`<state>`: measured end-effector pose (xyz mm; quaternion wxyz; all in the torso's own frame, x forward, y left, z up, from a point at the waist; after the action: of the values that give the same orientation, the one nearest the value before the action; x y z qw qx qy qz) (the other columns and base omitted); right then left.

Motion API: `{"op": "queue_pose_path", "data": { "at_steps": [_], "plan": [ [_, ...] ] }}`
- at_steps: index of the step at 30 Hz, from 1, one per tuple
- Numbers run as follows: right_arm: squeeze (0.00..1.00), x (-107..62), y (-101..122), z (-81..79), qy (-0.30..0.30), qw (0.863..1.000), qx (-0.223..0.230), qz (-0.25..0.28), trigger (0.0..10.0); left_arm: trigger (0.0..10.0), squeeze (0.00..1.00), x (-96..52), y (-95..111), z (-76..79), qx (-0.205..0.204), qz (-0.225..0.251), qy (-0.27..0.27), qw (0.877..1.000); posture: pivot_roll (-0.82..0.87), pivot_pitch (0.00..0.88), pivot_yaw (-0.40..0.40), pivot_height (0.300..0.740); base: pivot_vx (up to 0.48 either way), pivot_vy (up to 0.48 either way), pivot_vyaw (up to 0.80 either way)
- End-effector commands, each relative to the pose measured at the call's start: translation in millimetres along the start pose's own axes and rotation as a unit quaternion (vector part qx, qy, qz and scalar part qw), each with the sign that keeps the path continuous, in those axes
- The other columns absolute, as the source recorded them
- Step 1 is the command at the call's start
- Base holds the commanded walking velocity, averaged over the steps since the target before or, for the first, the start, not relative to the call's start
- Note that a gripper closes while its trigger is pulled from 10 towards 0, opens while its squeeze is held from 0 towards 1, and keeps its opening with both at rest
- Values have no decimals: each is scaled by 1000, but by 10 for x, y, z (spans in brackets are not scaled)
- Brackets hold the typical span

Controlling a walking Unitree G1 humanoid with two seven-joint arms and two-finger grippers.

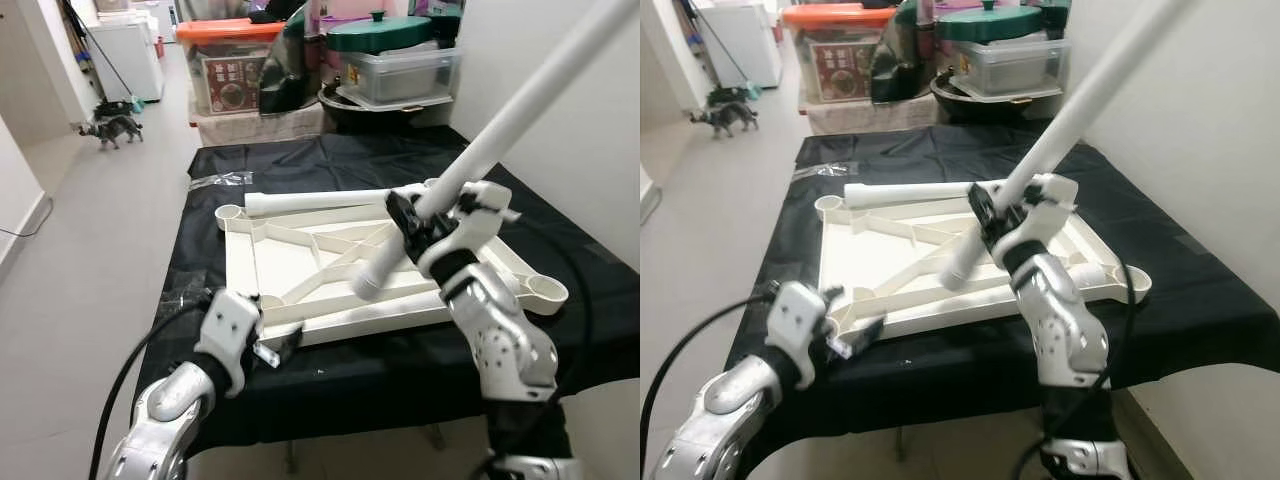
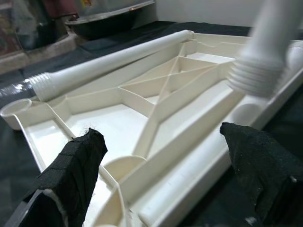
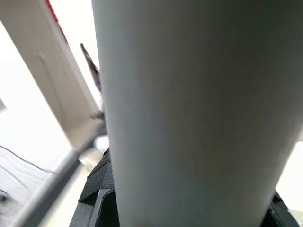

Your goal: Building children table

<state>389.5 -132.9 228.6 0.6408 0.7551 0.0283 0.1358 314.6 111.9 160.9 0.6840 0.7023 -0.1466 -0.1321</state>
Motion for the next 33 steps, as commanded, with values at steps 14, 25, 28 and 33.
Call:
{"op": "queue_pose_path", "data": {
  "at_steps": [14, 25, 28, 33],
  "plan": [
    [0, -176, -180, -39, -41, 995, -94, 8, 10000, 10000, 0, -24, 66, -21, -62, 30, 103, 992, 54, 0, 10, 740, 0, 0, 0],
    [0, -174, -108, 15, -49, 995, -79, 36, 10000, 10000, 0, -3, 57, 84, -75, 31, 112, 990, 58, 0, -13, 740, 0, 0, 797],
    [0, -163, -75, -6, -45, 995, -75, 41, 10000, 10000, 0, 1, 69, 89, -75, 34, 112, 990, 58, 0, -13, 740, 0, 0, 800],
    [0, -139, 1, -26, -44, 995, -66, 53, 10000, 10000, 0, 0, 68, 113, -76, 34, 108, 991, 51, 0, -8, 740, 0, 0, 799]
  ]
}}
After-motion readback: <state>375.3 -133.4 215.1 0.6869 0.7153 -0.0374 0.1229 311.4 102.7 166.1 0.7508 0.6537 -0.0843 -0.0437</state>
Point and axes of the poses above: a point about 5 cm out from each wrist's last joint towards the gripper, its own x axis pointing out of the wrist towards the gripper, its own y axis along the axis of the wrist's last joint, z = x × y, the point moved 6 cm from there along x, pointing out of the wrist towards the gripper, and after that the axes turned 6 degrees about -x, right-handed, at the moved point
